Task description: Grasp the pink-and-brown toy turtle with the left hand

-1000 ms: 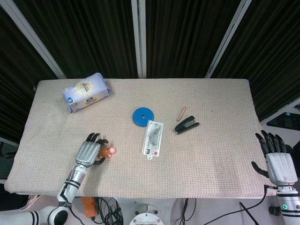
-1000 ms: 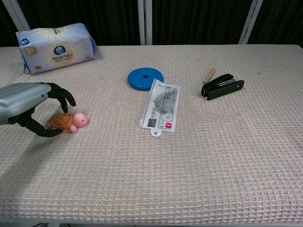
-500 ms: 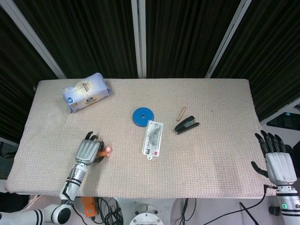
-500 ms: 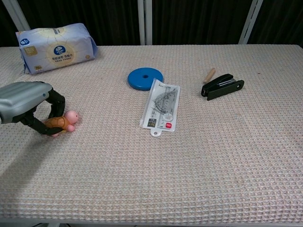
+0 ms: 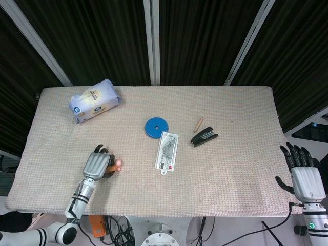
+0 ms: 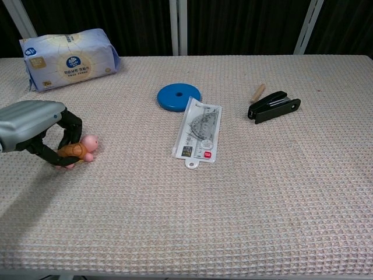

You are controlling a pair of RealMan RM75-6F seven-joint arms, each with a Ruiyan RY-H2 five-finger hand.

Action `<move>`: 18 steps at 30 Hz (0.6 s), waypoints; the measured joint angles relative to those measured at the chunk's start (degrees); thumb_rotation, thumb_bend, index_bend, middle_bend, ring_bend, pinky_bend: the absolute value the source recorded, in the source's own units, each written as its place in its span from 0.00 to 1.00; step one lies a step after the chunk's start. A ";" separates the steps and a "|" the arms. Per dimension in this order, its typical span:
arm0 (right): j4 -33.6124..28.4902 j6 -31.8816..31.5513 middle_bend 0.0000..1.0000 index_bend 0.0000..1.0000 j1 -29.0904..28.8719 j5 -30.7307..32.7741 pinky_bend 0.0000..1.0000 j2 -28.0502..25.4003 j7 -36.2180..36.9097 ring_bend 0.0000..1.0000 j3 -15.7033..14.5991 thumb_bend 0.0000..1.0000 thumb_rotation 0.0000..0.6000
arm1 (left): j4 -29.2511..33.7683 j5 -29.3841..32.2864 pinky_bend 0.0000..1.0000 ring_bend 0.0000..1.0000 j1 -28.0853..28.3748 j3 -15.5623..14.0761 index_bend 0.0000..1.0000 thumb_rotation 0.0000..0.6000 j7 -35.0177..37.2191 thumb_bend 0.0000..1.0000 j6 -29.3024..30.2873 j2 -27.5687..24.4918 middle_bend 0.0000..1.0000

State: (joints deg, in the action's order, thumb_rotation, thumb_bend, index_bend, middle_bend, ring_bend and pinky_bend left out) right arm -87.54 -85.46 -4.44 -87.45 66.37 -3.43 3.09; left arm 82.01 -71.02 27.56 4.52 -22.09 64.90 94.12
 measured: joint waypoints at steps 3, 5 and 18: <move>-0.10 -0.38 0.00 0.00 0.10 -0.04 0.00 -0.11 0.01 0.00 0.10 0.15 1.00 | 0.08 -2.36 0.13 0.00 -0.23 0.07 0.16 1.00 3.05 0.14 1.22 -1.35 0.02; -0.34 -0.67 0.00 0.00 0.19 -0.08 0.00 -0.22 0.08 0.00 0.18 0.15 1.00 | 0.38 -3.58 0.11 0.00 -0.57 0.13 0.12 1.00 5.11 0.13 2.21 -3.01 0.00; -0.86 -1.01 0.00 0.00 0.31 0.01 0.00 0.66 -0.54 0.00 0.44 0.15 1.00 | 8.30 -11.70 0.00 0.00 -8.67 -3.42 0.11 1.00 12.85 0.09 14.69 -23.31 0.00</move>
State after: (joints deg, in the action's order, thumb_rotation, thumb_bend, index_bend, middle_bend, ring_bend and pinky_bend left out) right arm -88.41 -86.46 -4.13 -87.44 67.03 -3.97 3.53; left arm 90.32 -82.72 18.89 1.10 -9.24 79.59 70.80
